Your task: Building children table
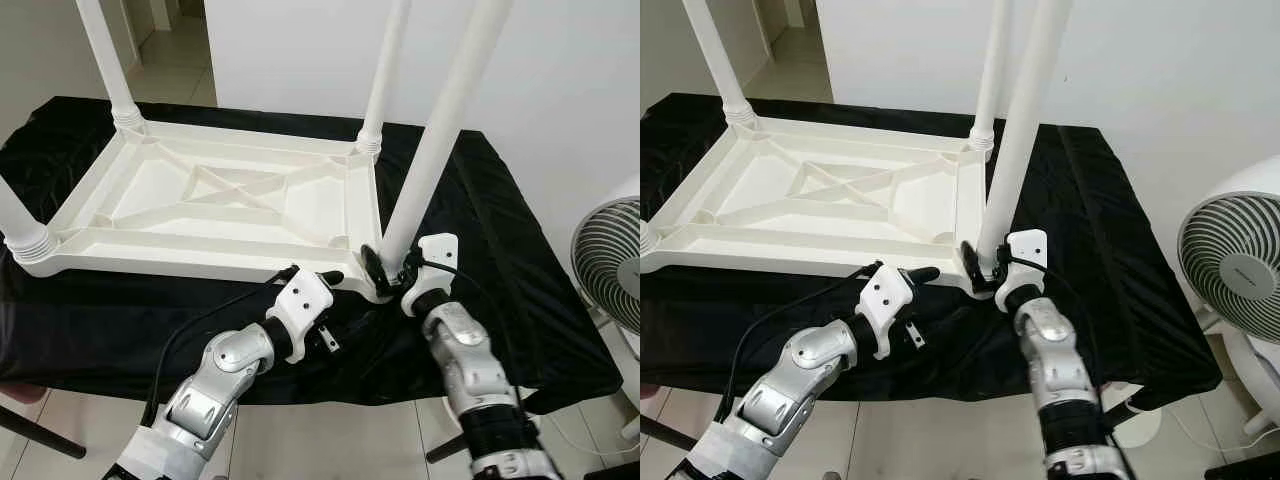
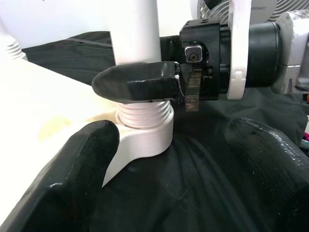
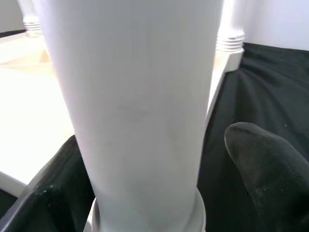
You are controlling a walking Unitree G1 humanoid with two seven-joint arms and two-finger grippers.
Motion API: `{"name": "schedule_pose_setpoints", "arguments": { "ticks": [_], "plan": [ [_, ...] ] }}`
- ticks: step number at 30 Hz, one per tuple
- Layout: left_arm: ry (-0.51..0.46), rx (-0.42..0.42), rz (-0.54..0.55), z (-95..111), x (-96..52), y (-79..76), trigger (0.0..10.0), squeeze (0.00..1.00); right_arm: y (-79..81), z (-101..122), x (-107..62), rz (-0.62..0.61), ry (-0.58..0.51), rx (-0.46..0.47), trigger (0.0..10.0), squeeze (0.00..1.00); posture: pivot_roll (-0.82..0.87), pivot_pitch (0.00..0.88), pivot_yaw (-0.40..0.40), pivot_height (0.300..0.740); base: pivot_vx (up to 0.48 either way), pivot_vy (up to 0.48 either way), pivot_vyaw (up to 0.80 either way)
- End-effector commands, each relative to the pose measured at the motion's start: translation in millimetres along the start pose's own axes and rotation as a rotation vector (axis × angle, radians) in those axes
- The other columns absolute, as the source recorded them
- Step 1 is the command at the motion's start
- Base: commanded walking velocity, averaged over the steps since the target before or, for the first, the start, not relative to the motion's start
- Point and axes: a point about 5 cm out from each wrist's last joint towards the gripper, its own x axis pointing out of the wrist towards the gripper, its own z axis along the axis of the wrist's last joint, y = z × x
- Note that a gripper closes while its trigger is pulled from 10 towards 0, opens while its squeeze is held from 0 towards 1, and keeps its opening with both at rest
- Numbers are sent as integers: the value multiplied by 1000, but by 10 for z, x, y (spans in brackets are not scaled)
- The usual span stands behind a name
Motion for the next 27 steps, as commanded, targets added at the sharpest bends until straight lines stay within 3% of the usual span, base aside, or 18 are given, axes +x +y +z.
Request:
{"name": "schedule_pose_setpoints", "arguments": {
  "ticks": [1, 4, 10, 11, 12, 13, 14, 27],
  "plan": [
    [3, -1, -61, 5, 9, -39, 10000, 0, -9, 21, 39, 75, -9, -13, 10000, 0, 84, 47, -52, 740, 0, 0, 0],
    [0, 3, -57, 19, 18, -16, 10000, 0, -22, 84, 156, 207, -16, -32, 10000, 0, 94, 48, -52, 740, 0, 0, 0],
    [0, 5, -49, 26, 11, -2, 10000, 0, -35, 105, 224, 261, -11, -59, 10000, 0, 96, 48, -52, 740, 0, 0, 0],
    [0, 5, -46, 26, 3, -3, 10000, 0, -38, 98, 240, 289, -1, -53, 6039, 0, 108, 50, -58, 740, 0, 0, 0],
    [0, 5, -46, 26, 3, -3, 10000, 0, -38, 98, 240, 289, -1, -53, 6039, 0, 108, 50, -58, 740, 0, 0, 0],
    [3, 5, -42, 20, -7, 0, 10000, 0, -42, 80, 246, 307, 10, -52, 392, 0, 111, 52, -60, 740, 0, 0, 0],
    [6, 5, -37, 16, -18, 3, 10000, 0, -57, 35, 250, 333, 34, -61, 0, 0, 115, 53, -63, 740, 0, 0, 0],
    [4, 7, -31, 23, -28, 10, 10000, 0, -91, -62, 201, 353, 57, -50, 0, 0, 111, 54, -58, 740, 0, 0, 0]
  ]
}}
